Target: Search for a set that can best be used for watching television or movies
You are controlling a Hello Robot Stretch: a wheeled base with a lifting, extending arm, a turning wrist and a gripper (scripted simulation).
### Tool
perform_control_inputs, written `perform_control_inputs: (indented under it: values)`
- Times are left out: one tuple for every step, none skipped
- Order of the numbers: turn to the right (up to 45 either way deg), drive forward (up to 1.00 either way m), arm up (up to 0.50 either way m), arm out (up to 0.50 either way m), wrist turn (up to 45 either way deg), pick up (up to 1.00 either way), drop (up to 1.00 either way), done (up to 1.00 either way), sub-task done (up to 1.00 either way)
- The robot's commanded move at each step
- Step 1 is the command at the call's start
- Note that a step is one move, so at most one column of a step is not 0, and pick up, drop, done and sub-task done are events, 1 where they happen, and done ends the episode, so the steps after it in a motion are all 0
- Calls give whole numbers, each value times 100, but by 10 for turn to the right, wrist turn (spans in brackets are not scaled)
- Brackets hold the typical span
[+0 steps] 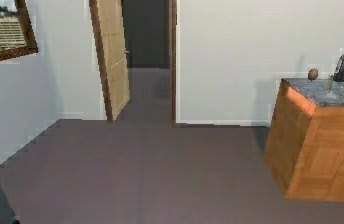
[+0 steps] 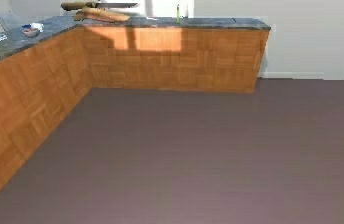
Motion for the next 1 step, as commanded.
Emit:
perform_control_inputs:
  values:
    - [0,15,0,0,0,0,0,0,0]
